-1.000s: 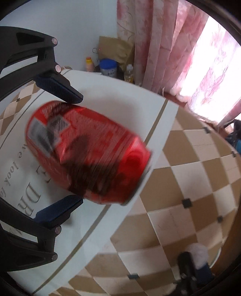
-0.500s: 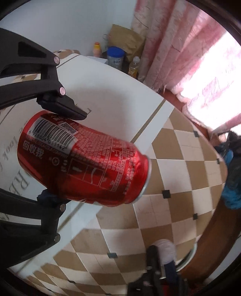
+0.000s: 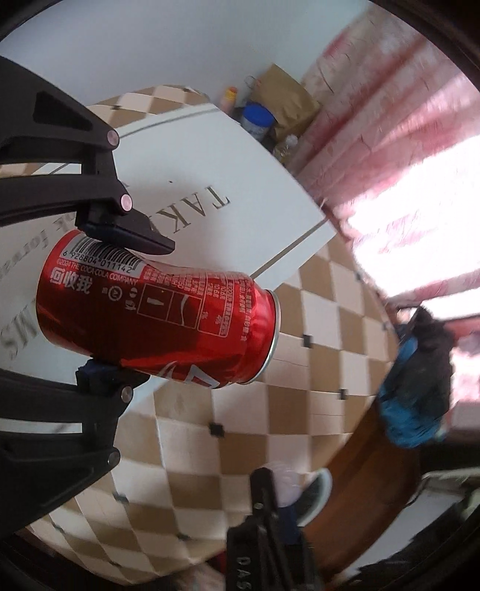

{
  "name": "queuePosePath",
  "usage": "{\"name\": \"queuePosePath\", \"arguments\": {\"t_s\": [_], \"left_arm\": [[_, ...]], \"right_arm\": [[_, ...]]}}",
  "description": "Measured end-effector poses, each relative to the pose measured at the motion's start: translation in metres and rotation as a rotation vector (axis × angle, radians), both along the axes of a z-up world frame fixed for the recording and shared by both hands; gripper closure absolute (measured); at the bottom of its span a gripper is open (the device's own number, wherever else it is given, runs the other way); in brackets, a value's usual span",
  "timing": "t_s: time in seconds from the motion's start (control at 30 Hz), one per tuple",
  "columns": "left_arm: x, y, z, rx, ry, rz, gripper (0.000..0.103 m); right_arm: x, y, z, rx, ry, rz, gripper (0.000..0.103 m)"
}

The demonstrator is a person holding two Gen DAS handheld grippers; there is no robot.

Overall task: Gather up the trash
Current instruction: 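Carry the red can and clear cup over the white bin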

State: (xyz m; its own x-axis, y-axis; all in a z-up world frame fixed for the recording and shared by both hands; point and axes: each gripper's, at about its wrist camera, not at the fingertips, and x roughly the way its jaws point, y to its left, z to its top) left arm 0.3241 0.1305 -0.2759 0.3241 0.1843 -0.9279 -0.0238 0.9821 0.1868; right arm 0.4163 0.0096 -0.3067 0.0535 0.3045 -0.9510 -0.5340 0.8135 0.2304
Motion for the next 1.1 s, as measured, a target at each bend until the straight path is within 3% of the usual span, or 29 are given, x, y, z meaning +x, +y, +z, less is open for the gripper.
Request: {"name": "queuePosePath", "arguments": {"t_s": [0.17, 0.3, 0.5, 0.67, 0.87, 1.1], "left_arm": [[-0.01, -0.013, 0.034, -0.033, -0.09, 0.173, 0.058], [-0.015, -0.036, 0.065, -0.07, -0.183, 0.238, 0.058], [0.003, -0.091, 0.107, -0.134, -0.283, 0.228, 0.058], [0.034, -0.139, 0.124, -0.223, -0.322, 0.211, 0.058], [0.085, -0.203, 0.102, -0.319, -0.288, 0.167, 0.058], [0.144, -0.259, 0.02, -0.388, -0.104, 0.125, 0.058]], "right_arm": [[0.0, -0.029, 0.026, 0.059, -0.032, -0.046, 0.06], [0.003, -0.067, 0.056, 0.113, -0.067, -0.093, 0.06], [0.016, -0.133, 0.101, 0.159, -0.134, -0.158, 0.06], [0.034, -0.196, 0.131, 0.166, -0.185, -0.23, 0.06], [0.067, -0.275, 0.125, 0.119, -0.194, -0.328, 0.06], [0.108, -0.349, 0.045, 0.051, -0.082, -0.423, 0.06]]}}
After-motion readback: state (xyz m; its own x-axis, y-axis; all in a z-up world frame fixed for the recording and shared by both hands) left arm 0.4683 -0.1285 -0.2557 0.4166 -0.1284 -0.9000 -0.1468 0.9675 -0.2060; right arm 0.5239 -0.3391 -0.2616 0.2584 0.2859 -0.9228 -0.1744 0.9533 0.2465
